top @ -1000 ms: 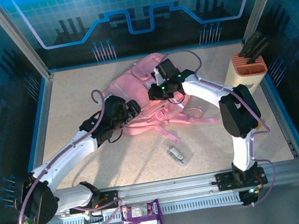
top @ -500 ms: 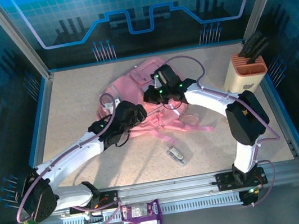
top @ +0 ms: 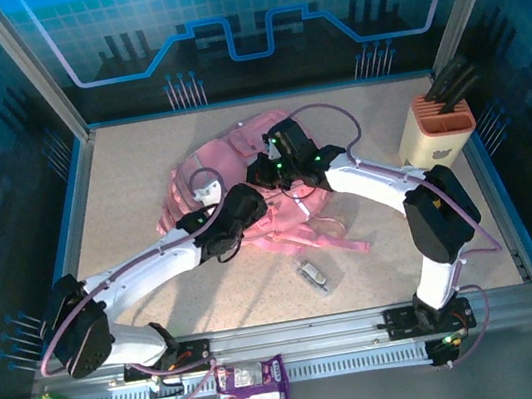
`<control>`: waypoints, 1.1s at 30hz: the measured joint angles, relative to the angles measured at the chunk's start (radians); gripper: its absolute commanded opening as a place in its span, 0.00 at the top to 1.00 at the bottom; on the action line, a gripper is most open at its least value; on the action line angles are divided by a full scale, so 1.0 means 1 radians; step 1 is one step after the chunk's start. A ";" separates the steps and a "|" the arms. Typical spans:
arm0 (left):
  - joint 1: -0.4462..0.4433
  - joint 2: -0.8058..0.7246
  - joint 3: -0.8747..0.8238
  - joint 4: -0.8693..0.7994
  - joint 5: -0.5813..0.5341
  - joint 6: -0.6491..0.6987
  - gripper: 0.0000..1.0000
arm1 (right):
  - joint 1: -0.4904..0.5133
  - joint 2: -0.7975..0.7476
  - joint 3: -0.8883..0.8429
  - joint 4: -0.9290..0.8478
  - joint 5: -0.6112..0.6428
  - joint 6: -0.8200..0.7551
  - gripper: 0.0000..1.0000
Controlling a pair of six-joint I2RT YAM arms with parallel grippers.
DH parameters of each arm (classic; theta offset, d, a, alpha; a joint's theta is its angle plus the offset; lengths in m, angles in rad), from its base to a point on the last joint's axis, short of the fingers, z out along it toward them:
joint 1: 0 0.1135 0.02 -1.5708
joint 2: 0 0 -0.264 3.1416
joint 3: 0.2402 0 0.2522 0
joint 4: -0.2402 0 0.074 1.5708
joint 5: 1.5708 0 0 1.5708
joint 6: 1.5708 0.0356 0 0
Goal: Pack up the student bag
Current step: Unzip the student bag at the center of the table.
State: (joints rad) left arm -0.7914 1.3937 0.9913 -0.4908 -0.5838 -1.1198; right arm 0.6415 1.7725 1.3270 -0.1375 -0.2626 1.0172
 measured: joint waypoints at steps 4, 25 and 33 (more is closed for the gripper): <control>0.018 0.038 0.051 -0.042 -0.016 -0.020 0.01 | 0.001 -0.004 -0.008 0.020 0.006 0.020 1.00; 0.072 0.072 0.098 -0.147 -0.047 -0.035 0.35 | 0.001 -0.013 -0.030 0.082 0.014 0.056 1.00; 0.087 0.045 0.098 -0.141 -0.040 0.022 0.53 | 0.001 -0.013 -0.030 0.094 0.011 0.056 1.00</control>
State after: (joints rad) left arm -0.7040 1.4384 1.0893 -0.6315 -0.6239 -1.0977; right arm 0.6426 1.7596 1.2972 -0.0433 -0.2520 1.0733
